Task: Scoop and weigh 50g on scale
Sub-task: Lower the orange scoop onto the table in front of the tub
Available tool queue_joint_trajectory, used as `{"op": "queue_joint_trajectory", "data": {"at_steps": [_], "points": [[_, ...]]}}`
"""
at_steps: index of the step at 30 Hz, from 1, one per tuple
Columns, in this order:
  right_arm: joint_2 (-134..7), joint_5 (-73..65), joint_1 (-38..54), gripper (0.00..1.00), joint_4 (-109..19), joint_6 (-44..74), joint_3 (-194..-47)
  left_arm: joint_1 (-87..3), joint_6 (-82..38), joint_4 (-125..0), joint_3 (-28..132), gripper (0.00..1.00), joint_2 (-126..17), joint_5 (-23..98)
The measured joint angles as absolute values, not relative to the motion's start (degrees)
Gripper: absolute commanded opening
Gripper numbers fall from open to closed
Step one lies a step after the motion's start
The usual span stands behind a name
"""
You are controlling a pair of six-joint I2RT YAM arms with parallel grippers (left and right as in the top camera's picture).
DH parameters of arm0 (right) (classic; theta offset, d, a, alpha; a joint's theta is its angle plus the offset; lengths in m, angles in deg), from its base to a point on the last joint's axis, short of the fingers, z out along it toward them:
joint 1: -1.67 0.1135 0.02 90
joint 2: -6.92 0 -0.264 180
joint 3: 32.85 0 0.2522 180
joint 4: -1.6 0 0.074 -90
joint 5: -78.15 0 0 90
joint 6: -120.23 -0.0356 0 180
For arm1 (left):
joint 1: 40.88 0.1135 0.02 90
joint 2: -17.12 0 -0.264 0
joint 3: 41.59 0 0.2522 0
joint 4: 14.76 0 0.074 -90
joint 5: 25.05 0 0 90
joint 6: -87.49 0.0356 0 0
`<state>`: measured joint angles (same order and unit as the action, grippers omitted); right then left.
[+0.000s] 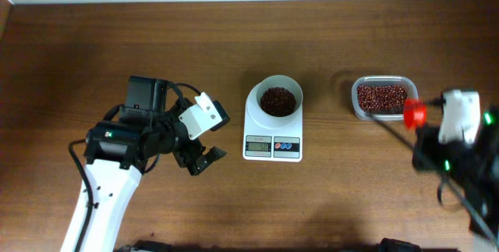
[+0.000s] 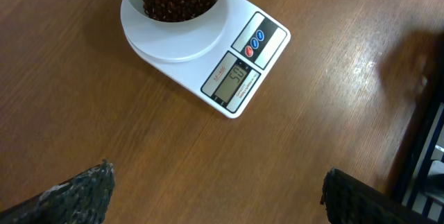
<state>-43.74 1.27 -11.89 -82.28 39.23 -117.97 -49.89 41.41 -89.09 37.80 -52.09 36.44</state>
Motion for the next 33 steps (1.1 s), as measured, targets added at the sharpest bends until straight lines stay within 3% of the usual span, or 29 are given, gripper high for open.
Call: {"op": "queue_joint_trajectory", "data": {"at_steps": [3, 7, 14, 20, 26, 31, 33], "points": [[-39.3, 5.1, -12.6, 0.04, -87.5, 35.6, -115.5, -49.9, 41.4, -89.1, 37.9, 0.99, -52.1, 36.4], [-37.6, 10.7, -12.8, 0.04, -83.7, 26.7, -101.6, -49.9, 41.4, -89.1, 37.9, 0.99, -52.1, 36.4], [-37.9, 21.3, -12.9, 0.04, -54.5, 9.2, -73.3, -49.9, 41.4, -89.1, 38.1, 0.99, -52.1, 36.5], [-37.9, 22.5, -12.9, 0.04, -46.5, 2.3, -68.5, -49.9, 41.4, -89.1, 38.1, 0.99, -52.1, 36.4], [-37.8, 18.7, -12.9, 0.05, -46.8, 1.2, -68.5, -49.9, 41.4, -89.1, 38.1, 0.99, -52.1, 36.4], [-37.8, 15.6, -12.9, 0.33, -50.9, 0.7, -68.5, -49.9, 41.4, -89.1, 38.1, 0.99, -52.1, 36.4], [-37.8, 13.6, -12.9, 0.57, -52.4, 0.6, -68.4, -49.9, 41.4, -89.1, 38.1, 0.99, -52.1, 36.4]]}}
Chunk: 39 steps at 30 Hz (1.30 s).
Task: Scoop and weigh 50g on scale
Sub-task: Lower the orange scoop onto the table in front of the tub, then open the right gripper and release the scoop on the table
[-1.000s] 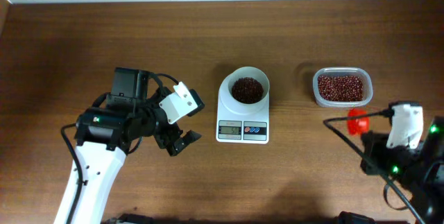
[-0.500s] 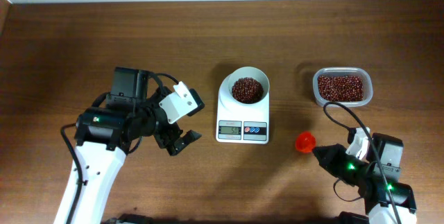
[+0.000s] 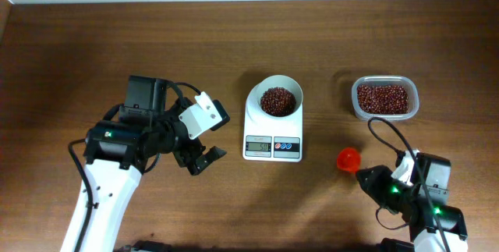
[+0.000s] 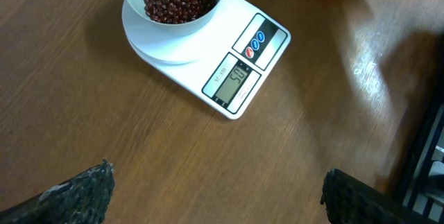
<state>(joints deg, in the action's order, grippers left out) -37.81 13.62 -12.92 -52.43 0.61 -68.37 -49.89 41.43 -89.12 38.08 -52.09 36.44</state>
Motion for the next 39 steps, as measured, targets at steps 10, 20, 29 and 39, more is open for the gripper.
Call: {"op": "queue_joint_trajectory", "data": {"at_steps": [10, 20, 29, 39], "points": [[-37.8, 6.6, -12.9, 0.99, -48.3, -1.1, -68.2, -49.9, 41.4, -89.1, 38.1, 0.99, -52.1, 36.4], [-37.9, 29.1, -12.9, 0.99, -37.0, 3.1, -76.1, -49.9, 41.4, -89.1, 38.1, 0.99, -52.1, 36.4], [-37.9, 32.7, -12.9, 0.99, -41.1, 1.7, -76.1, -49.9, 41.4, -89.1, 38.1, 0.99, -52.1, 36.4], [-42.6, 29.1, -12.9, 0.99, -45.7, 1.6, -76.1, -49.9, 41.4, -89.1, 38.1, 0.99, -52.1, 36.5]]}}
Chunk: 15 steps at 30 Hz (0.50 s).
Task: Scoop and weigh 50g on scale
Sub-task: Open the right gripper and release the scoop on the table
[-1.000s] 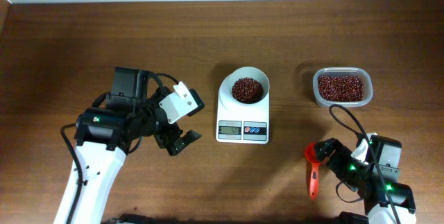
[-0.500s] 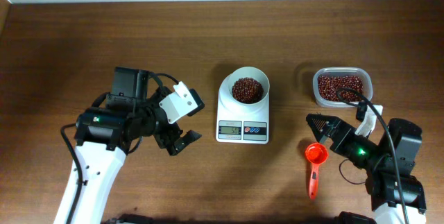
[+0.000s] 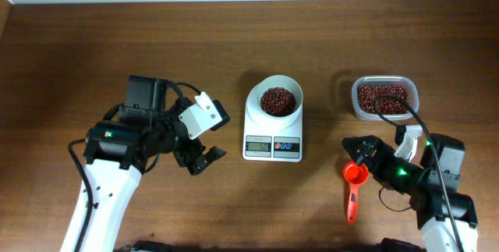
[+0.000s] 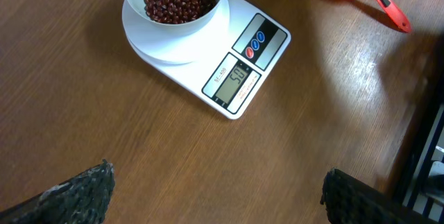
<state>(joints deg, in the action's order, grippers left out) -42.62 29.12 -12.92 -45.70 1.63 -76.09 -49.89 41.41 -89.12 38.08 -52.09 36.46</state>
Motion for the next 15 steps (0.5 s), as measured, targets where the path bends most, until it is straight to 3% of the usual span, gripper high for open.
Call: {"op": "queue_joint_trajectory", "data": {"at_steps": [6, 15], "points": [[-44.2, 31.4, -12.9, 0.99, -46.9, 9.5, -76.1, -49.9, 41.4, -89.1, 38.1, 0.99, -52.1, 36.4], [-17.2, 32.9, -10.6, 0.99, -53.6, 17.0, -76.1, -49.9, 41.4, -89.1, 38.1, 0.99, -52.0, 36.4]]}}
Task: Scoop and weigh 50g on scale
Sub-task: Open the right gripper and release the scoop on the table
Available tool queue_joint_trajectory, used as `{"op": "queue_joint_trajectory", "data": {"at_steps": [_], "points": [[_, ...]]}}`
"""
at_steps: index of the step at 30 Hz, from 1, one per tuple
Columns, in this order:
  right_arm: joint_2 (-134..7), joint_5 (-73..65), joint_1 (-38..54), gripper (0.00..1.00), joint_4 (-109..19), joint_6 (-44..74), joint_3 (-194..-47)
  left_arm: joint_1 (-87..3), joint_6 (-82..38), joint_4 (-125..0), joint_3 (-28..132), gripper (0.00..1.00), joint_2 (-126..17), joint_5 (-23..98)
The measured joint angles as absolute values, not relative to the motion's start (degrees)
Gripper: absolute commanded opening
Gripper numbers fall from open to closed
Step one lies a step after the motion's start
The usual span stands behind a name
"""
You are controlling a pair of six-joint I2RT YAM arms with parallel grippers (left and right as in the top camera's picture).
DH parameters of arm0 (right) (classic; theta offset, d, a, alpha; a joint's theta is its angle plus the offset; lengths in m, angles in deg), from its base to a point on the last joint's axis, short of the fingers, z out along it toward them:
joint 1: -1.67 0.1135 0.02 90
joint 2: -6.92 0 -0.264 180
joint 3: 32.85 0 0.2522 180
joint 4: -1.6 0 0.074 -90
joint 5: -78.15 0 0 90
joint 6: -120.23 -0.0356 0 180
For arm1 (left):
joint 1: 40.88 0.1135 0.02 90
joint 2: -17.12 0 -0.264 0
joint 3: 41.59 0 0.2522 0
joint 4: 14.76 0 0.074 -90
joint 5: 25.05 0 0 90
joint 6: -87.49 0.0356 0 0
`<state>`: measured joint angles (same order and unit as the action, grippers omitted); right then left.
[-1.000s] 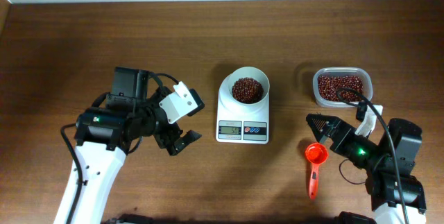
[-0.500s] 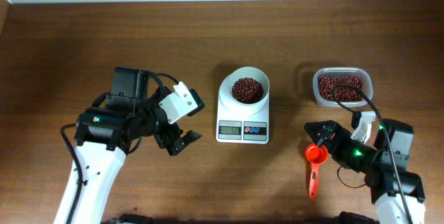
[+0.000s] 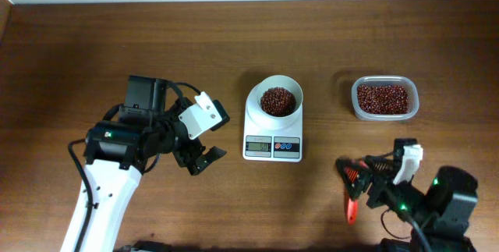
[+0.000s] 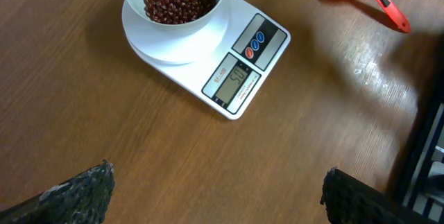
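A white scale (image 3: 273, 144) holds a white bowl of red beans (image 3: 277, 101); in the left wrist view its display (image 4: 236, 78) reads 50. The red scoop (image 3: 351, 204) lies flat on the table, right of the scale, and also shows as the scoop in the left wrist view. My right gripper (image 3: 355, 182) hovers open over the scoop's cup end, holding nothing. My left gripper (image 3: 201, 158) stands open and empty left of the scale, its fingertips (image 4: 83, 189) wide apart.
A clear tub of red beans (image 3: 383, 97) sits at the right rear of the wooden table (image 3: 234, 41). The left arm's body (image 3: 125, 143) fills the left front, the right arm's body (image 3: 440, 201) the right front corner.
My right arm has drawn back toward the front right corner. The scoop lies where it lay, and the scale still reads 50. The left arm has not moved.
First my right gripper held the red scoop beside the bean tub. Then the scoop was lower, right of the scale. By the last moment it lay flat on the table with the gripper beside it. Now the arm is farther back.
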<state>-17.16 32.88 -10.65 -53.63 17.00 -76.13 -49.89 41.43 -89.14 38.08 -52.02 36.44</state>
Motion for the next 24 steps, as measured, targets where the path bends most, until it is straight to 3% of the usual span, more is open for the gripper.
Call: {"op": "queue_joint_trajectory", "data": {"at_steps": [24], "points": [[-12.6, 20.0, -10.0, 0.99, -56.2, 23.4, -76.1, -49.9, 41.4, -89.1, 38.1, 0.99, -52.0, 36.5]]}}
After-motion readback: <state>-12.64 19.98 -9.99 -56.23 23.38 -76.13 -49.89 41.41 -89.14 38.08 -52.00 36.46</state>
